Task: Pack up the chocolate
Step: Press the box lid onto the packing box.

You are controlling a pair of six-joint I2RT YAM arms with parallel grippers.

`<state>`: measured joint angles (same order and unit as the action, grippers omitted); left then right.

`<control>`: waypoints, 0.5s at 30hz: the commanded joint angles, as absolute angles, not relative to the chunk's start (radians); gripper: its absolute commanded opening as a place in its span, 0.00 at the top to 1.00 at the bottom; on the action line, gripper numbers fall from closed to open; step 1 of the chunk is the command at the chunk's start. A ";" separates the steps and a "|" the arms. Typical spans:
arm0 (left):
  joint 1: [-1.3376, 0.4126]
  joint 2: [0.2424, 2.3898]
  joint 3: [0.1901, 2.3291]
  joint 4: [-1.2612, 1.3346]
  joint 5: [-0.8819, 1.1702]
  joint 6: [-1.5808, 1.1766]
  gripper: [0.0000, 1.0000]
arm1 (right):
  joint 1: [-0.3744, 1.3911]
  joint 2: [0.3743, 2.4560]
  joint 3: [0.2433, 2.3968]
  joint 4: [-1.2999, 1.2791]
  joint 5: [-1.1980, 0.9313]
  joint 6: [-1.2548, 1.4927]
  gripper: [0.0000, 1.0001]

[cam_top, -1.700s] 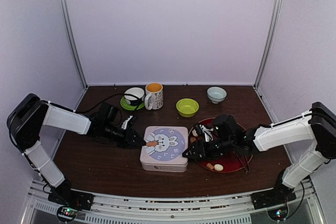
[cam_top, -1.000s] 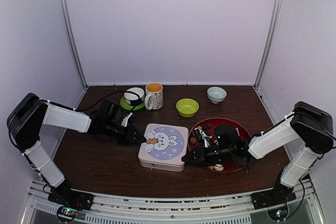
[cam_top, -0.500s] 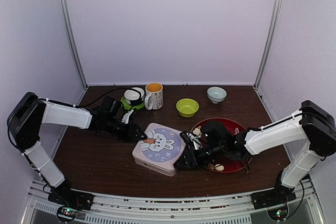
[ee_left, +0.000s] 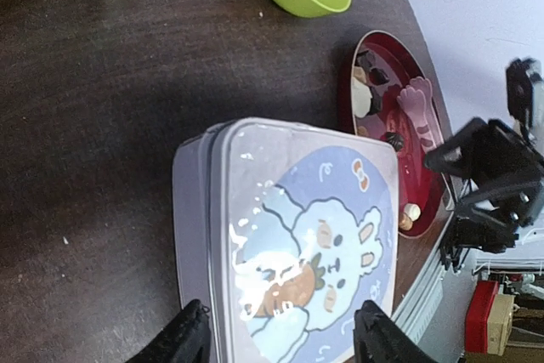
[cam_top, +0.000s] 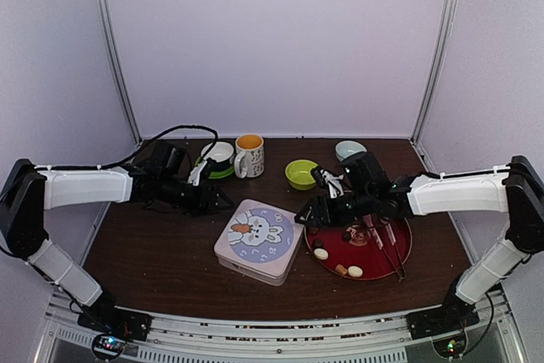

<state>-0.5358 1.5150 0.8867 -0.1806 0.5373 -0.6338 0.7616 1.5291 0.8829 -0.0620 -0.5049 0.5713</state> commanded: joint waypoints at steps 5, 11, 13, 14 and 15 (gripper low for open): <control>-0.577 1.293 0.786 -0.316 0.587 -0.687 0.46 | 0.686 1.725 1.110 -0.139 -0.482 0.435 0.31; -0.631 1.149 0.668 -0.325 0.637 -0.792 0.51 | 0.672 1.847 1.224 -0.176 -0.551 0.393 0.34; -0.645 1.133 0.626 -0.309 0.640 -0.814 0.54 | 0.670 1.879 1.247 -0.178 -0.575 0.393 0.34; -0.651 1.132 0.604 -0.285 0.641 -0.831 0.56 | 0.669 1.891 1.256 -0.176 -0.585 0.394 0.33; -0.655 1.132 0.576 -0.251 0.644 -0.851 0.59 | 0.669 1.905 1.263 -0.177 -0.598 0.394 0.33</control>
<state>-0.6376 1.1465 0.6521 -0.3134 0.6132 -0.7666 0.6762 1.8622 1.2201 -0.1528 -0.5381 0.4183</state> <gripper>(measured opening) 0.445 0.665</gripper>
